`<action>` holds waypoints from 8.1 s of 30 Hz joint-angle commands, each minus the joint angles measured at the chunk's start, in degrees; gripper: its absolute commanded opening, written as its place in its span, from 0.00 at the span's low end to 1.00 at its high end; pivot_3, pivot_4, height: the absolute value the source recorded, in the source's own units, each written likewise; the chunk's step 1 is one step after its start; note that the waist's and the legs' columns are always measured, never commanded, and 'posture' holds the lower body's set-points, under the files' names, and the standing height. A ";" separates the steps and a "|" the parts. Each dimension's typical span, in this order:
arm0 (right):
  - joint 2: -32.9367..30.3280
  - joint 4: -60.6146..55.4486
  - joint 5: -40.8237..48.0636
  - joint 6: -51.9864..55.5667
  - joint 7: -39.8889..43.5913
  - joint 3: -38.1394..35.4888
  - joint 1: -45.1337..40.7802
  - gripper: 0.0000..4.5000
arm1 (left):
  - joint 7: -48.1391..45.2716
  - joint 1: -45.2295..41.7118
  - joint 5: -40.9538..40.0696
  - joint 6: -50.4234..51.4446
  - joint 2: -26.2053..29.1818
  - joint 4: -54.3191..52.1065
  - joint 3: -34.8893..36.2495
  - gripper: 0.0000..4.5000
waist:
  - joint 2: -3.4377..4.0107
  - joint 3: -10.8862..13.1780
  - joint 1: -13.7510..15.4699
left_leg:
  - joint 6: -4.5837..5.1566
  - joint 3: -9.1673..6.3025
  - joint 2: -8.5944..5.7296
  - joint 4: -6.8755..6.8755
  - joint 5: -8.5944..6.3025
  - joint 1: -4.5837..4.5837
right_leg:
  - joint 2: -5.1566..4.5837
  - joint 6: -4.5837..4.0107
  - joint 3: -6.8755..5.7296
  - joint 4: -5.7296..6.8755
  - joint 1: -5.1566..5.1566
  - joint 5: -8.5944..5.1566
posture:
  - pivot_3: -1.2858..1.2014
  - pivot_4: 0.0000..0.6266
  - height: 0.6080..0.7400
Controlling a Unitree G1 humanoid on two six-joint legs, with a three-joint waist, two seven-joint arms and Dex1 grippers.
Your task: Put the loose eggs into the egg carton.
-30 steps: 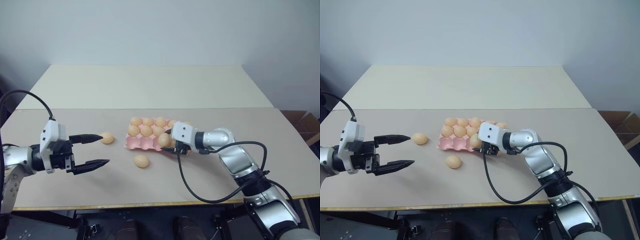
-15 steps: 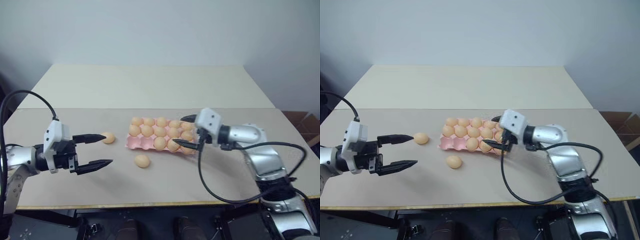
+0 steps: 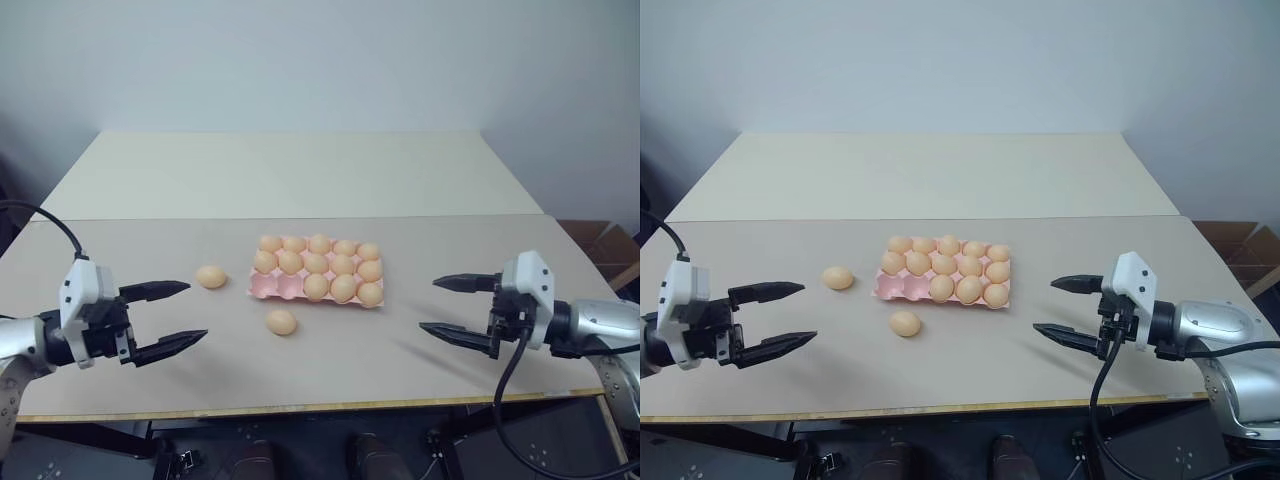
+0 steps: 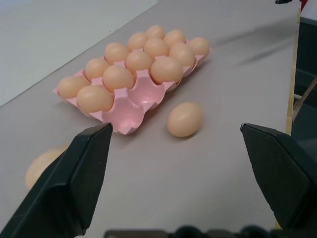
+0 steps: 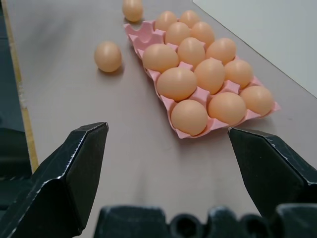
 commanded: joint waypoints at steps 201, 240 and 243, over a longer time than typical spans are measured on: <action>-4.45 -5.68 2.10 -3.32 -8.52 -0.12 0.28 1.00 | 14.81 -37.89 25.21 -3.96 -16.83 24.18 -33.34 0.60 | -0.21 -0.15 1.44 | -0.03 -0.08 -0.02 0.14 -0.03 0.03 | 0.14 0.33 0.02 -0.09 0.31 0.27 | 0.52 0.24 1.00; -3.61 0.94 1.75 -4.83 -4.24 3.68 -2.28 1.00 | 10.42 8.39 0.02 9.13 -4.09 -10.44 11.74 1.00 | -0.19 -0.15 1.52 | -0.10 0.01 0.05 0.10 -0.07 0.14 | 0.02 -0.05 -0.02 -0.13 0.27 0.02 | 0.52 0.24 1.00; -3.55 2.40 1.23 -5.43 -3.63 4.55 -3.83 1.00 | 10.94 8.62 -0.33 9.02 -3.92 -10.61 11.68 1.00 | -0.19 -0.15 1.38 | -0.10 0.04 0.06 0.10 -0.07 0.15 | 0.03 -0.05 0.00 -0.13 0.26 0.02 | 0.52 0.24 1.00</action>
